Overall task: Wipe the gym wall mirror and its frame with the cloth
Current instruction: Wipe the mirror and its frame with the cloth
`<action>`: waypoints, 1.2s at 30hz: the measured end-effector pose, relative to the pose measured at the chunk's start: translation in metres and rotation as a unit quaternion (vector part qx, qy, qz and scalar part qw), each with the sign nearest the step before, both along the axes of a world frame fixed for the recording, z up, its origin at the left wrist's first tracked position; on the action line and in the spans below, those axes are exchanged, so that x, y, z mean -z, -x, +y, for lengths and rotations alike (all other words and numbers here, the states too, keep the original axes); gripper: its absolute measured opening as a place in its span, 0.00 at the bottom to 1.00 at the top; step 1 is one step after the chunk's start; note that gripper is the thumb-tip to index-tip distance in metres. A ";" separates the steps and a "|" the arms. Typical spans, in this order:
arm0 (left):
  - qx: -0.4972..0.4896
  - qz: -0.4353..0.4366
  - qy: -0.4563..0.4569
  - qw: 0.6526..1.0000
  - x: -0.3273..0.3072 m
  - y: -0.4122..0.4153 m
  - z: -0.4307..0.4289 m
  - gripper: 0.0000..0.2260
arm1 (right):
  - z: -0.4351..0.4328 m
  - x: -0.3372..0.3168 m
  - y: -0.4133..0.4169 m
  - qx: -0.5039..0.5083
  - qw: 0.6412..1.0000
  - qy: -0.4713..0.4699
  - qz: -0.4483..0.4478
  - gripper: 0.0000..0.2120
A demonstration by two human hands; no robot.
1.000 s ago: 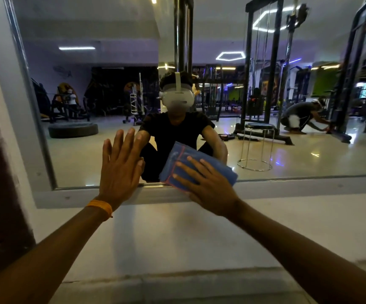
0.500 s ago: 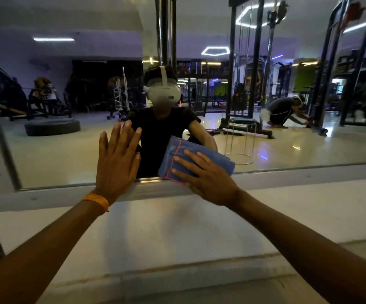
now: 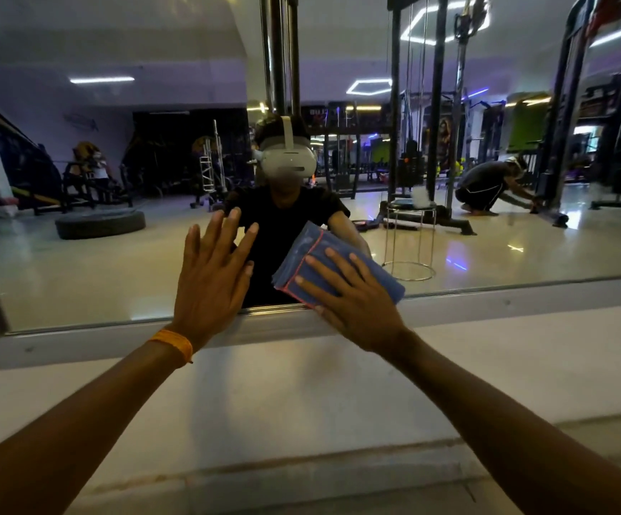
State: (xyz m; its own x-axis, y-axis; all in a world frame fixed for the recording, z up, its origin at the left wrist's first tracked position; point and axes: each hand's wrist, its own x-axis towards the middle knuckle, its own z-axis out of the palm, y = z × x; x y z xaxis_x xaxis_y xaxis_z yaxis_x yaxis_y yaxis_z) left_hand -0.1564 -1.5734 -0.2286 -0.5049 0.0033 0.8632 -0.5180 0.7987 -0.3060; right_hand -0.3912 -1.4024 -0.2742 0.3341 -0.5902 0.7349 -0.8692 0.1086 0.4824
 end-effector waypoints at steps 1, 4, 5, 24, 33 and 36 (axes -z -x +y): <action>-0.002 0.002 -0.002 1.000 0.001 0.002 0.001 0.29 | 0.006 -0.003 0.014 0.000 1.000 0.023 -0.012 0.25; 0.000 0.014 0.001 1.000 0.000 0.003 0.006 0.28 | 0.040 -0.005 0.058 0.038 0.975 0.140 -0.169 0.26; 0.004 0.015 0.007 1.000 -0.004 0.005 0.008 0.28 | 0.051 -0.005 0.067 0.047 0.955 0.176 -0.232 0.26; 0.029 -0.001 0.043 0.999 -0.021 0.033 0.013 0.26 | 0.026 0.012 0.028 -0.013 0.972 0.121 -0.199 0.27; 0.022 -0.002 0.005 1.000 0.001 0.026 0.004 0.27 | 0.108 0.027 0.101 0.067 0.970 0.082 -0.218 0.28; 0.017 0.011 -0.006 1.000 0.005 0.030 0.006 0.27 | 0.080 0.034 0.062 0.037 0.980 0.051 -0.188 0.26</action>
